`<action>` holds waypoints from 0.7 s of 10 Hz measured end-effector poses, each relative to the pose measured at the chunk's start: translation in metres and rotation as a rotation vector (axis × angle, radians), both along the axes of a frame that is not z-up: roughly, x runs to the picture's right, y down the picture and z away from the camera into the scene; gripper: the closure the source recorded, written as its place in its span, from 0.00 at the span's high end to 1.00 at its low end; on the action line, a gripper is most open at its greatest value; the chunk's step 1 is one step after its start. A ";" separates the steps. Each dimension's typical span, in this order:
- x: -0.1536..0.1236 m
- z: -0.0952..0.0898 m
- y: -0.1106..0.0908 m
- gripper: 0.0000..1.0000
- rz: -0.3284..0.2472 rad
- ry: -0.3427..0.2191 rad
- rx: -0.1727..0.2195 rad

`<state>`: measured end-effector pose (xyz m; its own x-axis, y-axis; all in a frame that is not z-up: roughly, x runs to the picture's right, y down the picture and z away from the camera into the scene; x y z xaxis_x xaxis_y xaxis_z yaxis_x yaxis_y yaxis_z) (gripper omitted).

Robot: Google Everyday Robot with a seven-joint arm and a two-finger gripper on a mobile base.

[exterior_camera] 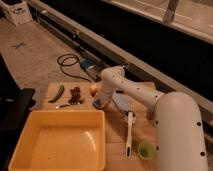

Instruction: Wipe table surface with sponge

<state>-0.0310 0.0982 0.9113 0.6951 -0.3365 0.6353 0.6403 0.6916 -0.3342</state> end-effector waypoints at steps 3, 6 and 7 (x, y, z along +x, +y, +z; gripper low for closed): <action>-0.030 -0.035 0.013 0.00 0.006 -0.100 -0.031; -0.021 -0.062 0.017 0.00 0.023 -0.099 -0.063; -0.014 -0.062 0.023 0.00 0.024 -0.079 -0.080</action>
